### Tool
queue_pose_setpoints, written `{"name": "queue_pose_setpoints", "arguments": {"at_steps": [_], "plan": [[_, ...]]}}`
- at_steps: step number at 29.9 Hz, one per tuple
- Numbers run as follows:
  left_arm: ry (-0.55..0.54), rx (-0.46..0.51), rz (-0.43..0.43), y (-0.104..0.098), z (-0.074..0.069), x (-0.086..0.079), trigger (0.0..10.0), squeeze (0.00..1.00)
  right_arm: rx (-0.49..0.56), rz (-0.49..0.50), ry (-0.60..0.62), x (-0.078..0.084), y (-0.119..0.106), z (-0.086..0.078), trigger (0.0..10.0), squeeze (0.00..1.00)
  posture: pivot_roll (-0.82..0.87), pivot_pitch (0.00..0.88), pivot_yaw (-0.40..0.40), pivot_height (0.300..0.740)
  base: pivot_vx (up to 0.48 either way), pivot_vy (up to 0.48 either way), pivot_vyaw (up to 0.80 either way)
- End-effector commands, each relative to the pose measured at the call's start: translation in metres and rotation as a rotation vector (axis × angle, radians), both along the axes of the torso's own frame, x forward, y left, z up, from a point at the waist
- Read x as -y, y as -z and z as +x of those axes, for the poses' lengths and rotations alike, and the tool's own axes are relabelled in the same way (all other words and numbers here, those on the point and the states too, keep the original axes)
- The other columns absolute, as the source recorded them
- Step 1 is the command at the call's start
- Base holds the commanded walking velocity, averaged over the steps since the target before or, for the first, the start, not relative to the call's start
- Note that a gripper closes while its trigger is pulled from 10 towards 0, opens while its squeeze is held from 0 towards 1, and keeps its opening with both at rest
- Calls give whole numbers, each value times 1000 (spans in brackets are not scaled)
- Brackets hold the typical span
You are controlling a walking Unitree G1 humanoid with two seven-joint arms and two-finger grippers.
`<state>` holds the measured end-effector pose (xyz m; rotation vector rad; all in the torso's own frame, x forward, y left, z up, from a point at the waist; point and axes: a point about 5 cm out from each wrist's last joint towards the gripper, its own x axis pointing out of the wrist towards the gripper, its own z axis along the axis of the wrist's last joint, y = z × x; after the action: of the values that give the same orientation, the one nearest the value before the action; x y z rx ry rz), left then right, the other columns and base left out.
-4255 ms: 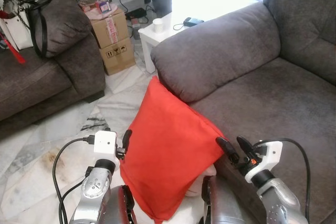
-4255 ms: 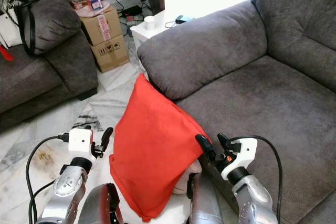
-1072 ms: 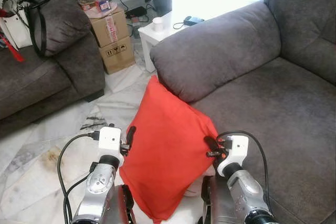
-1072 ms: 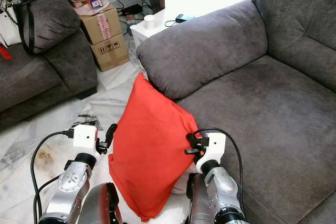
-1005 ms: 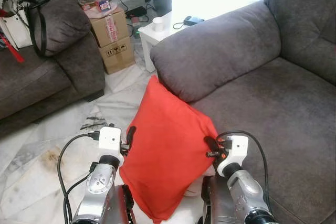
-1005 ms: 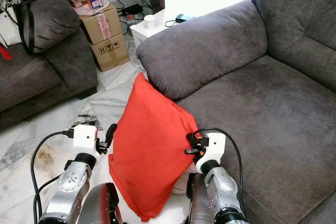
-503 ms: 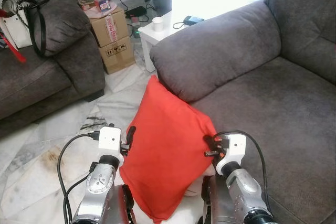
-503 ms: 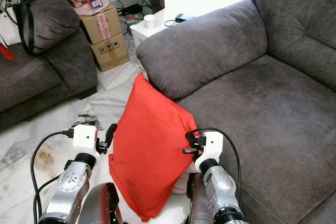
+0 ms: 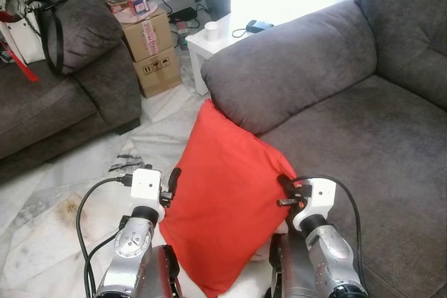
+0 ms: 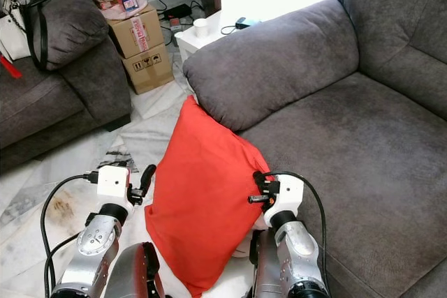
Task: Move the pillow to the sofa from floor
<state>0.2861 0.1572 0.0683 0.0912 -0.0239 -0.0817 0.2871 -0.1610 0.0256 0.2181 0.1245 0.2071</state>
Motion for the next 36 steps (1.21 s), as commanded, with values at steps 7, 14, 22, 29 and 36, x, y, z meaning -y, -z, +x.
{"name": "queue_pose_setpoints", "arguments": {"at_steps": [7,14,22,29,36], "plan": [[0,-5,7,1,1,-4,10000,0,76,9,45,2,-14,4,10000,0,-74,100,80,561,0,0,0],[-6,-2,6,-1,2,-6,10000,0,97,15,62,2,-21,9,10000,0,-69,126,81,561,0,0,0],[-12,-2,7,-1,2,-8,10000,0,106,21,66,1,-24,12,10000,0,-66,132,82,587,0,0,0],[-14,-2,9,-1,2,-9,10000,0,112,27,67,0,-25,13,10000,0,-62,133,82,611,0,0,0],[-11,-4,11,-1,1,-9,10000,0,115,30,63,-3,-26,12,10000,0,-66,122,85,651,0,0,0]]}}
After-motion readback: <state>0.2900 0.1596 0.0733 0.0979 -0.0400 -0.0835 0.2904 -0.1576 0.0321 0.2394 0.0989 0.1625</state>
